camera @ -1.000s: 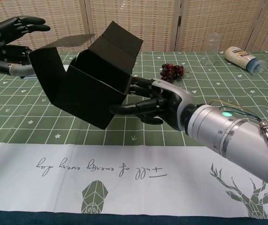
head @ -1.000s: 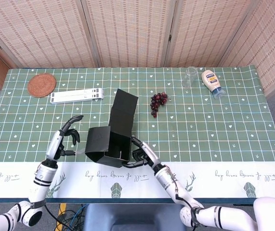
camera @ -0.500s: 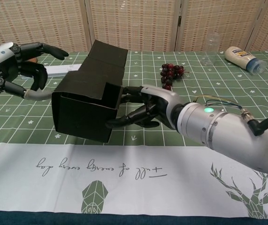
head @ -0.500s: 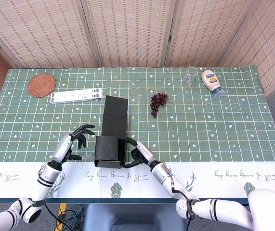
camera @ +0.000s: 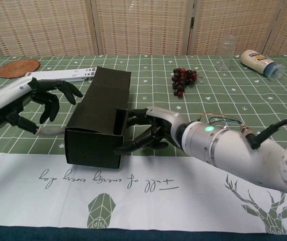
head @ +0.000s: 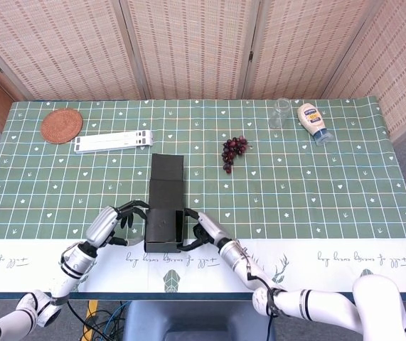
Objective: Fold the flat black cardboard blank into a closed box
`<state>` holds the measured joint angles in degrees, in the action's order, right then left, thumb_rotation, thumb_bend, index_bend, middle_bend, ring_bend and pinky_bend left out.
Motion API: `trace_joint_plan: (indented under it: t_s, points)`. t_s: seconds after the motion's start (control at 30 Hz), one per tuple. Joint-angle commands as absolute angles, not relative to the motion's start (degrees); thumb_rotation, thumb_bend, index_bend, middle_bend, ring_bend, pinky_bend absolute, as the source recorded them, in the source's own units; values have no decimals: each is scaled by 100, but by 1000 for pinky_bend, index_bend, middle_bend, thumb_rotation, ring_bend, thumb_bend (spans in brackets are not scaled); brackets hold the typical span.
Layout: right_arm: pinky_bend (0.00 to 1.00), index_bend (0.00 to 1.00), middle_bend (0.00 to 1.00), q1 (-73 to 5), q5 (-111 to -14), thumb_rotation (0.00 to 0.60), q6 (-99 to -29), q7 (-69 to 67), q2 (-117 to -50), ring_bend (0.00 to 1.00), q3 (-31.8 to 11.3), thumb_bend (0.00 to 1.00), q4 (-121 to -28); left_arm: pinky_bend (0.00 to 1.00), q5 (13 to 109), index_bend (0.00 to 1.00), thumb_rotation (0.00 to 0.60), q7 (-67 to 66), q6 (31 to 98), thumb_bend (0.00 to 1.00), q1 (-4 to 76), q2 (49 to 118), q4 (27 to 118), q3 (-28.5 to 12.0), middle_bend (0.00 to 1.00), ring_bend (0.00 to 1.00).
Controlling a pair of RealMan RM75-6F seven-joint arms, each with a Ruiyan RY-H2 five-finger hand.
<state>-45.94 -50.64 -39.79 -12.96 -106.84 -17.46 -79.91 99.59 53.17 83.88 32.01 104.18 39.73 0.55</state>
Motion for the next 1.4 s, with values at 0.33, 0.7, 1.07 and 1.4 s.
trace_joint_plan:
  t_s: [0.33,0.7,1.07,1.4]
  points:
    - [1000,443,524,-4672,-5080,600,-3857,-1122,-10723,850,-1691,331,-7815,705,10228,443,600,5549,8939,113,3282,11052,2515,429,315,629]
    - [1000,443,524,-4749,-5003,600,-3733,-996,-10645,850,-1709,333,-7863,705,10335,428,600,5331,9276,113,3353,11162,2040,620,315,627]
    - [1000,443,524,-4882,-4791,600,-3679,-762,-10551,850,-1686,339,-7987,701,10559,426,600,4672,9560,113,3512,11175,1560,902,315,626]
    - [1000,443,524,-4931,-4702,600,-3707,-612,-10505,850,-1607,345,-8067,689,10621,431,600,4505,9435,113,3643,11124,1568,1082,315,625]
